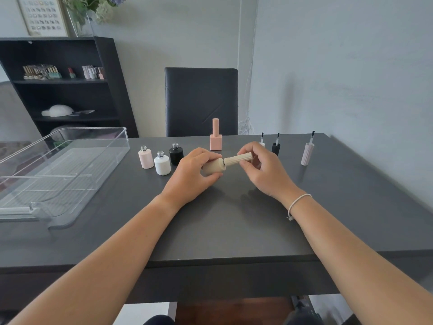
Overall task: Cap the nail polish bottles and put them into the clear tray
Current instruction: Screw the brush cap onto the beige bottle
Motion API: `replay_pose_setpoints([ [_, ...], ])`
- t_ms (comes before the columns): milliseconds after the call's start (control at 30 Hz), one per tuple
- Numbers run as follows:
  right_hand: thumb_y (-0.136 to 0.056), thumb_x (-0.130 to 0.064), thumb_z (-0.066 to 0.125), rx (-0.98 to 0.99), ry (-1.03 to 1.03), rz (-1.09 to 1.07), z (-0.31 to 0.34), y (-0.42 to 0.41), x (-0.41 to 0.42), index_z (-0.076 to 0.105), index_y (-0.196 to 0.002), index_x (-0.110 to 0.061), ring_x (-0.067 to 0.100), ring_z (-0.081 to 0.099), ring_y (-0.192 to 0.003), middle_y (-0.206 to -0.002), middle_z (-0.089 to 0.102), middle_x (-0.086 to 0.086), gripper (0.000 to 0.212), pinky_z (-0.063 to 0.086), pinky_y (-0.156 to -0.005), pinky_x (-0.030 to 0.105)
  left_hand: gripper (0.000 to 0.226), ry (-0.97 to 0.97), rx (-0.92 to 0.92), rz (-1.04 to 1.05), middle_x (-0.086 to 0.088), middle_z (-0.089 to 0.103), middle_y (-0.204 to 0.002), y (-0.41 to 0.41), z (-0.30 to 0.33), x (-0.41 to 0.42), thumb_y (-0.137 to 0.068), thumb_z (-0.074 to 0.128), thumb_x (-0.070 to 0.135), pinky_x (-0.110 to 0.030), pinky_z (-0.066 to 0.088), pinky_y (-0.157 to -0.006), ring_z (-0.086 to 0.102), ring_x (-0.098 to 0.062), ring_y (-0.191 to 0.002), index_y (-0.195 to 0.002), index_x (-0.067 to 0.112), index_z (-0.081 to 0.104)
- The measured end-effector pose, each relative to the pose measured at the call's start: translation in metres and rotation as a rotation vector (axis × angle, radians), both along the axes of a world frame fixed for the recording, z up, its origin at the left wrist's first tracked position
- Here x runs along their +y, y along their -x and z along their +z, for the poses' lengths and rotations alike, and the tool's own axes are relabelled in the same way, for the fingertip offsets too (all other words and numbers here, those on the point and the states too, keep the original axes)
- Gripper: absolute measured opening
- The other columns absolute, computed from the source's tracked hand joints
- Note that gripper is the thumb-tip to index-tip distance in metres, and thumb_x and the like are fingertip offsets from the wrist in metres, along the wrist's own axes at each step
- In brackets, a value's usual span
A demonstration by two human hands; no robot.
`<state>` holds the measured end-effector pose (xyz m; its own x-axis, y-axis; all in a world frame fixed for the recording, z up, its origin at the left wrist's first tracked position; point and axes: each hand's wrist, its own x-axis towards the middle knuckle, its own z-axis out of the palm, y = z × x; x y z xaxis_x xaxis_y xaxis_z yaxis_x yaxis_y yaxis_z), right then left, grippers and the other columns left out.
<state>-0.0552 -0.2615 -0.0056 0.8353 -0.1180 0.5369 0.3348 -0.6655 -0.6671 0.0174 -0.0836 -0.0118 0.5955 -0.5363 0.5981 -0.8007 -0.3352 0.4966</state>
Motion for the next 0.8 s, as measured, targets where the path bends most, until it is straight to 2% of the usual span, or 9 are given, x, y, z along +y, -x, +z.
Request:
replay_pose_setpoints([
  [67,-0.088,-0.018,0.054,0.016,0.007,-0.026,-0.0004,-0.0009,-0.0008,0.055,-0.084,-0.016,0.007,0.038,-0.054,-0.062,0.045,-0.007,0.004,0.034,-0.054,0.018,0.034,0.008,0.005,0.0,0.005,0.058,-0.097,-0.0001,-0.0004,0.0004,-0.075,0.071,0.013,-0.014,0.041,-0.084,0.052,-0.006,-0.09,-0.109,0.015,0.064],
  [200,-0.09,-0.037,0.05,0.024,0.007,-0.063,-0.0022,-0.0025,-0.0025,0.055,-0.074,-0.01,0.008,0.034,-0.05,-0.054,0.039,-0.007,0.032,0.029,-0.051,0.02,0.037,0.014,0.011,-0.005,0.005,0.058,-0.097,-0.0005,-0.0009,0.0016,-0.075,0.073,0.015,-0.013,0.042,-0.081,0.053,-0.008,-0.089,-0.111,0.015,0.064],
  [267,-0.09,-0.035,0.051,-0.005,-0.014,-0.055,-0.0011,-0.0013,-0.0027,0.056,-0.078,-0.013,0.007,0.036,-0.052,-0.057,0.04,-0.009,0.025,0.031,-0.052,0.018,0.038,0.019,0.016,-0.008,0.005,0.058,-0.097,-0.0008,-0.0006,0.0016,-0.075,0.073,0.016,-0.013,0.041,-0.079,0.053,-0.008,-0.088,-0.112,0.016,0.064],
  [367,-0.087,-0.019,0.056,-0.058,-0.012,-0.01,0.0006,0.0002,-0.0024,0.056,-0.087,-0.02,0.006,0.04,-0.057,-0.066,0.047,-0.011,0.001,0.035,-0.055,0.013,0.039,0.027,0.016,-0.015,0.005,0.058,-0.096,-0.0011,-0.0002,0.0019,-0.074,0.074,0.016,-0.014,0.042,-0.078,0.054,-0.01,-0.087,-0.112,0.017,0.064],
  [433,-0.087,-0.018,0.056,-0.058,-0.007,-0.018,0.0008,-0.0006,-0.0027,0.057,-0.084,-0.017,0.006,0.041,-0.057,-0.064,0.048,-0.009,0.004,0.035,-0.055,0.013,0.039,0.032,0.022,-0.02,0.005,0.058,-0.096,-0.001,-0.0004,0.0022,-0.074,0.074,0.016,-0.016,0.043,-0.079,0.054,-0.011,-0.088,-0.112,0.017,0.064],
  [533,-0.089,-0.034,0.053,-0.043,-0.01,-0.07,0.0,-0.0021,-0.0026,0.054,-0.07,-0.011,0.007,0.037,-0.05,-0.053,0.04,-0.007,0.03,0.031,-0.05,0.016,0.039,0.036,0.026,-0.026,0.006,0.058,-0.096,-0.0008,-0.0011,0.0021,-0.074,0.074,0.017,-0.016,0.044,-0.08,0.054,-0.01,-0.089,-0.113,0.017,0.064],
  [600,-0.089,-0.043,0.049,-0.03,-0.022,-0.08,-0.0007,-0.0021,-0.0029,0.053,-0.07,-0.009,0.008,0.034,-0.05,-0.052,0.038,-0.006,0.039,0.031,-0.052,0.023,0.039,0.039,0.017,-0.032,0.008,0.058,-0.095,-0.0005,-0.0015,0.0018,-0.074,0.074,0.017,-0.014,0.043,-0.078,0.054,-0.009,-0.087,-0.112,0.018,0.064],
  [733,-0.086,-0.027,0.056,-0.073,-0.027,-0.034,0.0009,-0.0002,-0.0022,0.055,-0.083,-0.02,0.007,0.038,-0.054,-0.064,0.045,-0.011,0.008,0.033,-0.054,0.016,0.04,0.042,0.013,-0.038,0.007,0.058,-0.096,-0.0008,-0.001,0.0029,-0.074,0.074,0.017,-0.017,0.045,-0.079,0.055,-0.01,-0.088,-0.113,0.017,0.064],
  [800,-0.087,-0.021,0.055,-0.069,-0.007,-0.041,0.0008,-0.0012,-0.0025,0.055,-0.08,-0.02,0.007,0.038,-0.054,-0.063,0.049,-0.004,0.007,0.033,-0.053,0.016,0.04,0.041,0.013,-0.04,0.008,0.057,-0.095,-0.0014,-0.0013,0.0031,-0.074,0.074,0.018,-0.018,0.045,-0.079,0.055,-0.011,-0.088,-0.113,0.017,0.064],
])
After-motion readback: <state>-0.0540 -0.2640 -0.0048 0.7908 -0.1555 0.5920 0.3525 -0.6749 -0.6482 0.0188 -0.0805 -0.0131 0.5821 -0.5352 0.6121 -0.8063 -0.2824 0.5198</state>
